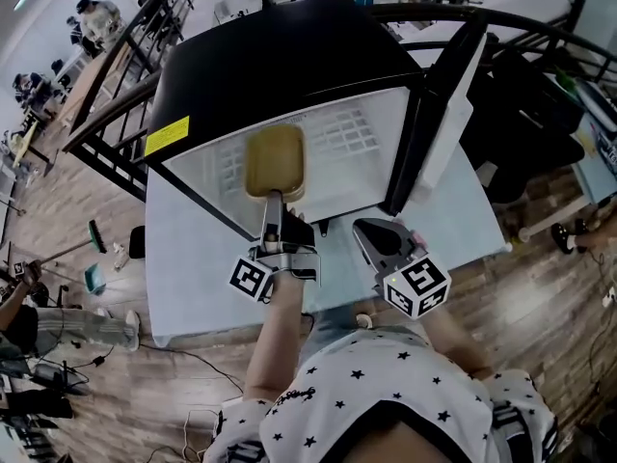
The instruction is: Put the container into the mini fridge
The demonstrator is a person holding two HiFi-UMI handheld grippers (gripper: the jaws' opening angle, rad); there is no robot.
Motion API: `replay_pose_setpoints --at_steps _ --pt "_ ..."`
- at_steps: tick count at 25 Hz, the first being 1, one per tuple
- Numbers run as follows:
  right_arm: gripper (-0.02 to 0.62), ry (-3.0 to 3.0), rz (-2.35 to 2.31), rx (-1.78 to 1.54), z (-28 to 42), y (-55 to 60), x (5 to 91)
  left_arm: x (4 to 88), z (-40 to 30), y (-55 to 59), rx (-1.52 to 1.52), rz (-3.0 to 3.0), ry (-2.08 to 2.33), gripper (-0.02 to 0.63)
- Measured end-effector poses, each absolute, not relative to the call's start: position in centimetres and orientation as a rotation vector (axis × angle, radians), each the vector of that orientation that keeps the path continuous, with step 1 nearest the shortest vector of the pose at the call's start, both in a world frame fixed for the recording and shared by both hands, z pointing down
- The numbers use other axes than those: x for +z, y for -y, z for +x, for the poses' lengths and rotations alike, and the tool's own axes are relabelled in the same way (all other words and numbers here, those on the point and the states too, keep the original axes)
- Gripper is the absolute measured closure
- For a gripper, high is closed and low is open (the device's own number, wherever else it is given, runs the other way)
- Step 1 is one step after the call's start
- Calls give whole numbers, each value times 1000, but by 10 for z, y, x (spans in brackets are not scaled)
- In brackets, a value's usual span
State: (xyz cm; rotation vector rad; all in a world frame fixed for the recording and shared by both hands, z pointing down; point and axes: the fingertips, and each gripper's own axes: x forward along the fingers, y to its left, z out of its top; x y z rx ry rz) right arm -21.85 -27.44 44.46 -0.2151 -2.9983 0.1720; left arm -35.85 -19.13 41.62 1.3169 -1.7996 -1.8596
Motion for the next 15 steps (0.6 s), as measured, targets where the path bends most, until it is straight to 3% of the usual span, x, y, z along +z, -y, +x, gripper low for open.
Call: replay_pose_setpoints --at_steps 15 --pt "574 3003 -130 165 -242 305 444 427 -389 225 -1825 1259 1788 364"
